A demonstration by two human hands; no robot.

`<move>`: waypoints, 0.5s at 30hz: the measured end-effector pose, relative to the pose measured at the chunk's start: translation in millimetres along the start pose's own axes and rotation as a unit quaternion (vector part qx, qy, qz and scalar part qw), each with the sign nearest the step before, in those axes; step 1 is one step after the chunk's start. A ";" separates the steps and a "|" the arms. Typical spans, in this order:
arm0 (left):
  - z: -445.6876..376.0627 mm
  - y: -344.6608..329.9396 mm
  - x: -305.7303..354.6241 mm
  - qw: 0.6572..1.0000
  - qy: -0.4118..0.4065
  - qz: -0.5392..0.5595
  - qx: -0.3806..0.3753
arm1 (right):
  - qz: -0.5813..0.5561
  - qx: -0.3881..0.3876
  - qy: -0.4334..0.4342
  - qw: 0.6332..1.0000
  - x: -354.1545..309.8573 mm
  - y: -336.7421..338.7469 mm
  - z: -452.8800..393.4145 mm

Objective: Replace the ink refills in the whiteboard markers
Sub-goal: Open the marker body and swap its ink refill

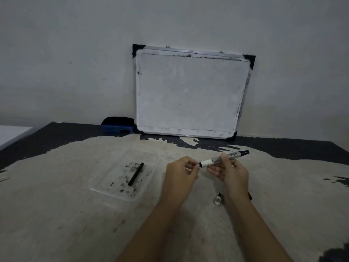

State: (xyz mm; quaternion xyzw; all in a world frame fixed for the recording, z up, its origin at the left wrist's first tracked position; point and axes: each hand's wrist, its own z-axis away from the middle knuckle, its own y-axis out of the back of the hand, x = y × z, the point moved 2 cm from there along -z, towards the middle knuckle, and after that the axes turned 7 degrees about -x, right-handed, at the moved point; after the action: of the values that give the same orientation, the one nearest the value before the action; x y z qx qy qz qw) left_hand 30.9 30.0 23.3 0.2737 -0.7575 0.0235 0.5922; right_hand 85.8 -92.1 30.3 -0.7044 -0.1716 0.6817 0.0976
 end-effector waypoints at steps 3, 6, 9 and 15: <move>0.2 0.2 1.0 1.000 -0.005 -0.015 0.000 | 0.004 0.001 -0.005 1.000 1.5 0.2 -0.7; -0.6 -0.2 1.0 1.000 -0.013 -0.021 0.002 | -0.001 0.002 -0.004 1.000 2.2 0.2 -1.4; 0.1 -0.4 1.5 1.000 -0.018 -0.015 0.003 | -0.015 0.004 -0.007 1.000 2.1 0.8 -1.4; 1.4 -0.3 3.7 0.996 -0.004 0.084 0.003 | -0.059 0.000 -0.019 0.998 2.3 2.8 -2.2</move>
State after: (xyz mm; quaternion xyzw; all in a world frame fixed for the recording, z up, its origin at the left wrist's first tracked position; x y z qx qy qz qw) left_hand 29.2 27.8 26.2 0.2111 -0.7803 0.0746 0.5839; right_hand 88.4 -93.6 27.2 -0.6799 -0.2149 0.6881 0.1345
